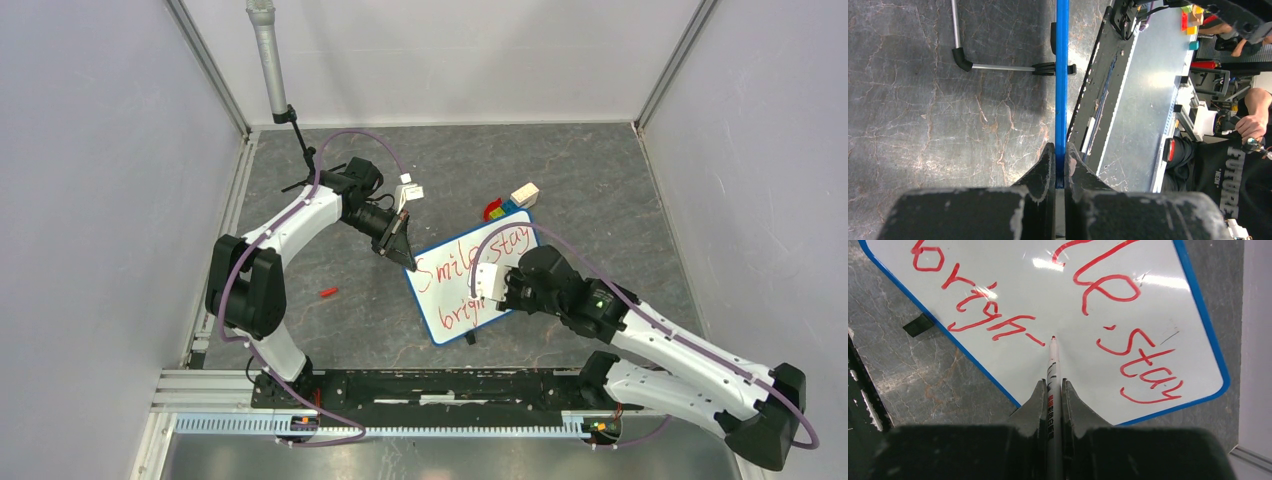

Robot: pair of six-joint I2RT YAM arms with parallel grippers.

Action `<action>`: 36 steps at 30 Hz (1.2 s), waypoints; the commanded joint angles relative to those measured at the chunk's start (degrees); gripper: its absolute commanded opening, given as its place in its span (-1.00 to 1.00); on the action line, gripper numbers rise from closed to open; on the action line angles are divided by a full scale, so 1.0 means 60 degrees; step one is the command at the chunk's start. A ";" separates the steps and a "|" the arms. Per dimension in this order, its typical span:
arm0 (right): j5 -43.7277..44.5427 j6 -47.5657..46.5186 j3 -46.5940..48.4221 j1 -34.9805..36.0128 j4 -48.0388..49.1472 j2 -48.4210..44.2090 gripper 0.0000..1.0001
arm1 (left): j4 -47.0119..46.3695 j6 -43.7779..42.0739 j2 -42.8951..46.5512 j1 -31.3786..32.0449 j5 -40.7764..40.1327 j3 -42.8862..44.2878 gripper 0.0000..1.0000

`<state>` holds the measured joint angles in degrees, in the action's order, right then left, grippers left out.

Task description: Write a sentence on the whiteboard

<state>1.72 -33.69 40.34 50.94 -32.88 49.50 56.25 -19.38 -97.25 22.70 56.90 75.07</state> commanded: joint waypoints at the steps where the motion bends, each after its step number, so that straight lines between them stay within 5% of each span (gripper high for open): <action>1: -0.0204 0.0063 0.0646 -0.0033 0.0242 -0.0110 -1.00 | -0.0211 -0.0169 -0.0057 0.0050 0.0121 0.0262 -0.95; 36: -0.0407 -0.0376 -0.0340 -0.0020 -0.0515 0.0688 -1.00 | -0.0219 -0.0206 -0.0009 0.0039 0.0039 0.0233 -0.95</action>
<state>-2.92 -34.65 39.13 50.89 -35.53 52.99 56.23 -19.38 -97.25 22.63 56.90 75.07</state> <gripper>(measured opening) 0.124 0.062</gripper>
